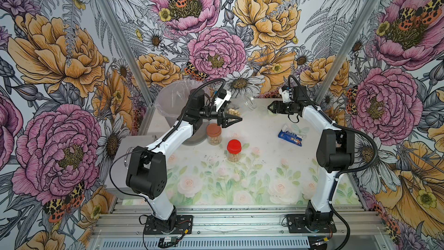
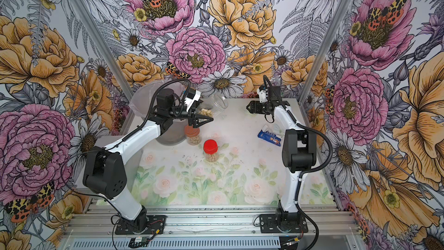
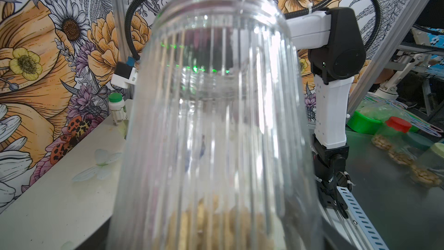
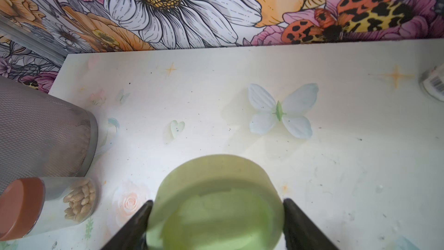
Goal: Empty moldy peanuts from jars
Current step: Place the lid at the center of the board.
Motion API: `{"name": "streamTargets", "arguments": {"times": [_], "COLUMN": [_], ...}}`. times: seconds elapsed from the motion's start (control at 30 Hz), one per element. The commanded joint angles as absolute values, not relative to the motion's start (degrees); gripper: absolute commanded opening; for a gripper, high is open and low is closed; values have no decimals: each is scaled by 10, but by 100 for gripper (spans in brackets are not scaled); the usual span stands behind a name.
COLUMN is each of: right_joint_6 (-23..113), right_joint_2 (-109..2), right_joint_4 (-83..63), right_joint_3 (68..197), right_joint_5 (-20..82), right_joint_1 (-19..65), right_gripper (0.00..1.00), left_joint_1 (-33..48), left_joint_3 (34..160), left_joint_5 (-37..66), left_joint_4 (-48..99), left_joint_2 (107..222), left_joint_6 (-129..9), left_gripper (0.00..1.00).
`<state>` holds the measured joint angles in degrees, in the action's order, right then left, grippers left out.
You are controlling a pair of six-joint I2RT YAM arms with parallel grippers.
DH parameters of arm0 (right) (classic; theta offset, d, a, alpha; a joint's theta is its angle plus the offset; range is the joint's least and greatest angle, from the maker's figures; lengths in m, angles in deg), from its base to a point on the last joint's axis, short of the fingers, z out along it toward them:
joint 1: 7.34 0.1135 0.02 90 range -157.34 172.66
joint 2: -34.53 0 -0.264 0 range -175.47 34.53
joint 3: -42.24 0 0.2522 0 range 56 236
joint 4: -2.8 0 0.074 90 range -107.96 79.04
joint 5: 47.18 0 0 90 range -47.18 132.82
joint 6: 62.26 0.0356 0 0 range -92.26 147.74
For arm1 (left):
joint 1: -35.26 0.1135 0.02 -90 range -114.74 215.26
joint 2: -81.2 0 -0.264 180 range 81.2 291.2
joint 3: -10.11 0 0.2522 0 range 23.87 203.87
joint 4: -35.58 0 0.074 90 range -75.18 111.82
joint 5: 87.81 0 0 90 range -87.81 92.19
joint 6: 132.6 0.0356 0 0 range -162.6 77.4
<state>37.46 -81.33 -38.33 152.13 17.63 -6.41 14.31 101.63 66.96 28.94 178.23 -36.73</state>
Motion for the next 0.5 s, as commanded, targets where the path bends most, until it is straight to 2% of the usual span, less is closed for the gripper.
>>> {"name": "streamTargets", "arguments": {"times": [0.0,0.23,0.47], "right_joint_6": [420,487,521], "right_joint_2": [-829,-839,-862], "right_joint_4": [-373,-392,-435], "right_joint_3": [1515,1507,1524], "right_joint_5": [203,254,306], "right_joint_1": [-66,-67,-65], "right_gripper": [63,62,60], "left_joint_1": [136,95,56], "left_joint_3": [1015,1005,1004], "left_joint_5": [629,486,396], "left_joint_4": [330,290,285], "left_joint_2": [1759,1740,1743], "left_joint_6": [-368,-314,-298], "left_gripper": [3,3,4]}}
